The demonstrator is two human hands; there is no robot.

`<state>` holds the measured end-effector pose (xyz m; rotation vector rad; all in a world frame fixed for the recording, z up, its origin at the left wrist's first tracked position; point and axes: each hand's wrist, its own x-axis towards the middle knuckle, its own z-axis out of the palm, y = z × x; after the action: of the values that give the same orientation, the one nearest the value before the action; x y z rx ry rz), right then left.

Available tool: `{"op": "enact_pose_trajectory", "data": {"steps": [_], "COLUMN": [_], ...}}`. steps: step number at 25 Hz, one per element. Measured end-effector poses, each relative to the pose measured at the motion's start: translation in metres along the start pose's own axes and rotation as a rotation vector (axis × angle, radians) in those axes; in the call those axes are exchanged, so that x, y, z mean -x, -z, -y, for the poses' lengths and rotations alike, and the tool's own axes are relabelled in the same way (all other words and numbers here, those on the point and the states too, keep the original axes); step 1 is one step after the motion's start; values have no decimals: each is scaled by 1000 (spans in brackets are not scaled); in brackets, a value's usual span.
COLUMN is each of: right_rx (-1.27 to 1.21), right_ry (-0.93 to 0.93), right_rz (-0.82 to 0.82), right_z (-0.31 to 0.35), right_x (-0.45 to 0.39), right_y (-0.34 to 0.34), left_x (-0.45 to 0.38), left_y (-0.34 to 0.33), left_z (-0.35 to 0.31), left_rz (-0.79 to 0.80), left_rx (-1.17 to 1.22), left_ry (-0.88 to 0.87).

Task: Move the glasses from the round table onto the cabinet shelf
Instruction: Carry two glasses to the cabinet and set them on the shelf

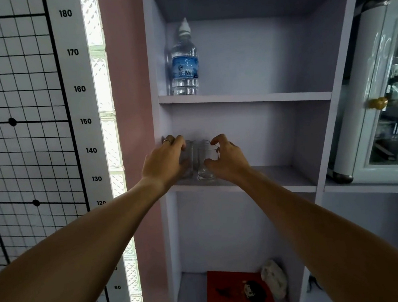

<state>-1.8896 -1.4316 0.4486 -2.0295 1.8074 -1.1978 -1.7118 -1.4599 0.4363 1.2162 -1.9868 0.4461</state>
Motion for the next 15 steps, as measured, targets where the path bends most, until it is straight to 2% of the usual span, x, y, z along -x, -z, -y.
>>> {"op": "enact_pose_trajectory", "data": {"steps": [15], "right_rx": [-35], "right_ry": [-5], "right_rz": [-15], "right_z": [3], "right_x": [-16], "right_y": [-20], "left_x": [0], "left_y": [8], "left_z": [13], "left_rz": [-15], "left_rx": [-121], "left_ry": [26]}}
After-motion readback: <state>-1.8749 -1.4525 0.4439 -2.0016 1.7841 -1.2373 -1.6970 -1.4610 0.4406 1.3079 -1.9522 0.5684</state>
